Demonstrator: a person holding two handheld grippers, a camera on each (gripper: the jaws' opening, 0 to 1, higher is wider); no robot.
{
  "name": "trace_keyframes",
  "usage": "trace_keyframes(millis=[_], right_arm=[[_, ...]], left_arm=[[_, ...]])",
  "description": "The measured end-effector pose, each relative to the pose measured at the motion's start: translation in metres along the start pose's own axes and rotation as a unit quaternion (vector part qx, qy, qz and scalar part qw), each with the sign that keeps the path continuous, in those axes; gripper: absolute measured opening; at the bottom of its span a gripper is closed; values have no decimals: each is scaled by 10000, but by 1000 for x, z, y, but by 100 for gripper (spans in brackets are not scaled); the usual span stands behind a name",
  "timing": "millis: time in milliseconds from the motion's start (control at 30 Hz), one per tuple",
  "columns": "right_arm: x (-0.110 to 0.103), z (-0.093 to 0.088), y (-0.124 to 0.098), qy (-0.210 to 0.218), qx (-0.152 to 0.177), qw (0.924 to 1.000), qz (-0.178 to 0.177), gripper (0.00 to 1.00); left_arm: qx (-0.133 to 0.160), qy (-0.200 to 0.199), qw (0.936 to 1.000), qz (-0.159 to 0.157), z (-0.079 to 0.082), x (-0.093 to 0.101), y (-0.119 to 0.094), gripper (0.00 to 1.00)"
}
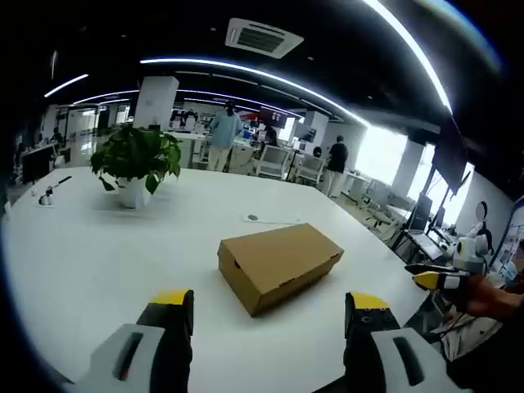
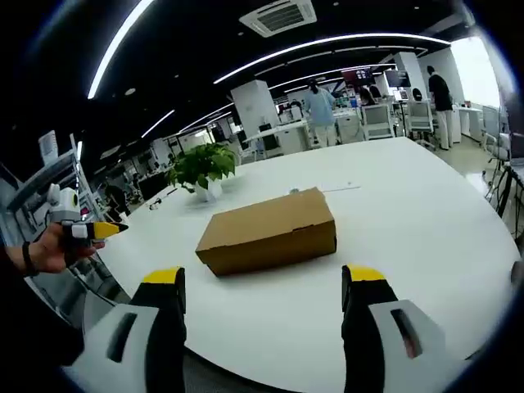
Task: Operate the shoe box by opening the lid, removing the specified soft item, and placing it in the target area until the item is outside and the box remains undamaged.
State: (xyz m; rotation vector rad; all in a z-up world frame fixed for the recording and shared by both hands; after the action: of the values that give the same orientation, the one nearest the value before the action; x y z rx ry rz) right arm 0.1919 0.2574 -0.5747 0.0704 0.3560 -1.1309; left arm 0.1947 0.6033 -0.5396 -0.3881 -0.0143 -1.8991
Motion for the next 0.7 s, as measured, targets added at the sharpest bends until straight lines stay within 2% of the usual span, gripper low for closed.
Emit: trace_keyframes(millis=[700], right_arm=[[1, -1, 0, 9, 18, 10000, -26, 74]], left_arm=[[20, 0, 10000, 18, 2, -3, 0, 77]])
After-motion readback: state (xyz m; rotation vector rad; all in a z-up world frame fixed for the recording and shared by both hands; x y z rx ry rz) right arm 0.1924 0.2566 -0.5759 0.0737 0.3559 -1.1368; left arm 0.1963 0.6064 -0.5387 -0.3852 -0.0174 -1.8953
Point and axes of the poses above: the point that each gripper's makers call its tool centre point, and the gripper's own axes: y roughly forward along the fingers, x roughly to its right, z roughly out of its top, the point moved 6 cm from there along -y, roughly backward along the fingers, and after that the axes turned 15 degrees about x, right-handed, at the moved point
